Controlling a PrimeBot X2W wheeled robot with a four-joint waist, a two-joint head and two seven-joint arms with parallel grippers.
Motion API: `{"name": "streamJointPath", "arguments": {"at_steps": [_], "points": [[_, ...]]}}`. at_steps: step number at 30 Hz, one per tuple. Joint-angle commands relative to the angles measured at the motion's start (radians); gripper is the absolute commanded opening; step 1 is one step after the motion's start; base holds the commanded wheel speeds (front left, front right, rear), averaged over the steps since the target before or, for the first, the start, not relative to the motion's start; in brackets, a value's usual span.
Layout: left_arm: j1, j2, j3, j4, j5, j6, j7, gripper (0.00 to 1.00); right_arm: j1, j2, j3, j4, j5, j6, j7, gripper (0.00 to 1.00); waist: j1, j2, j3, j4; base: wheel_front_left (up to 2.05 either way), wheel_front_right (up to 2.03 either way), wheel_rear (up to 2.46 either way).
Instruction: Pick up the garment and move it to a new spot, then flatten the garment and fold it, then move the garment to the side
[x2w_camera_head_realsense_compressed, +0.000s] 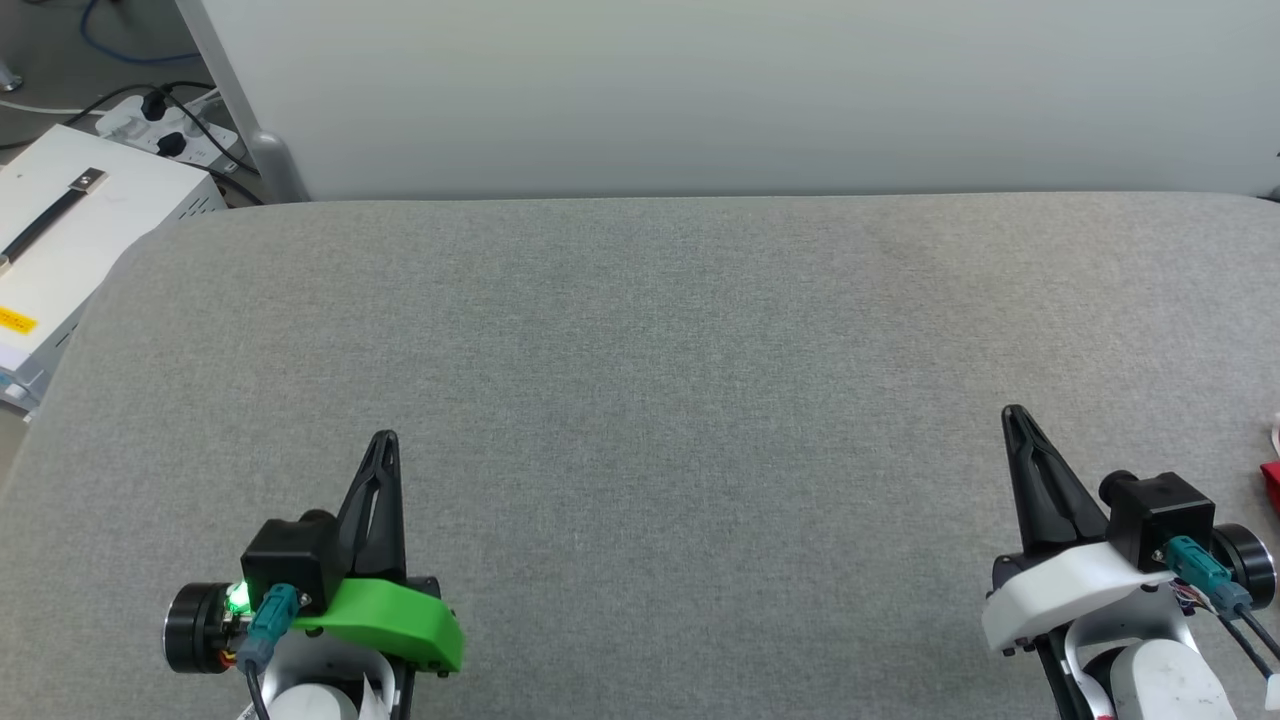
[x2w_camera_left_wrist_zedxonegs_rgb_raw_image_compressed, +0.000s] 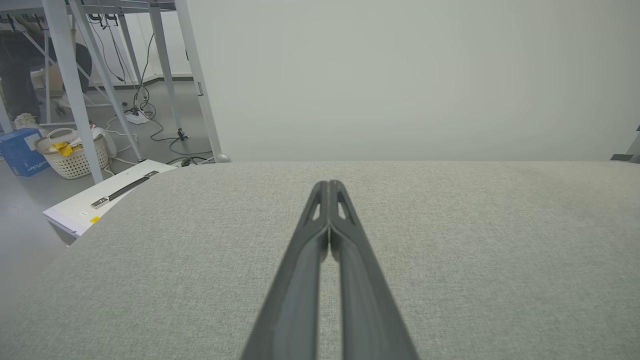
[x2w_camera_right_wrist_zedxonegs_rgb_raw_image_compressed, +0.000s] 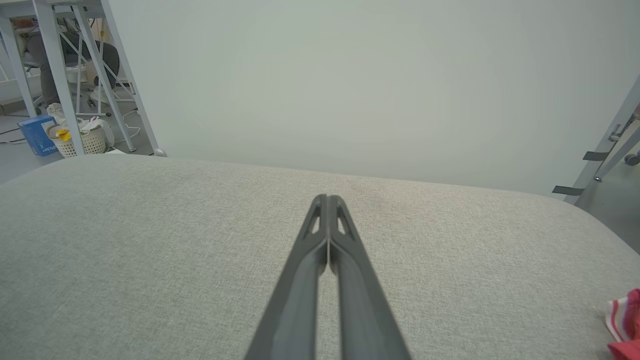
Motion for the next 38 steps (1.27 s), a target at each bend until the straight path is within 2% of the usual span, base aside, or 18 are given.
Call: {"name": "streamJointPath", "arguments": {"at_steps": [1, 38], "points": [[0.005, -0.004, 0.004, -0.004, 0.014, 0.008, 0.005, 0.0, 0.019, 0.001, -0.001, -0.008, -0.01, 0.0, 0.007, 0.0, 0.0, 0.0027, -0.001, 0.0, 0.0, 0.0, 0.0], [0.008, -0.007, 0.011, -0.018, 0.05, 0.032, 0.081, 0.0, 0.038, 0.002, -0.002, -0.035, -0.034, -0.001, 0.076, 0.0, 0.0, 0.0048, -0.02, 0.006, 0.0, 0.0, 0.0]]}}
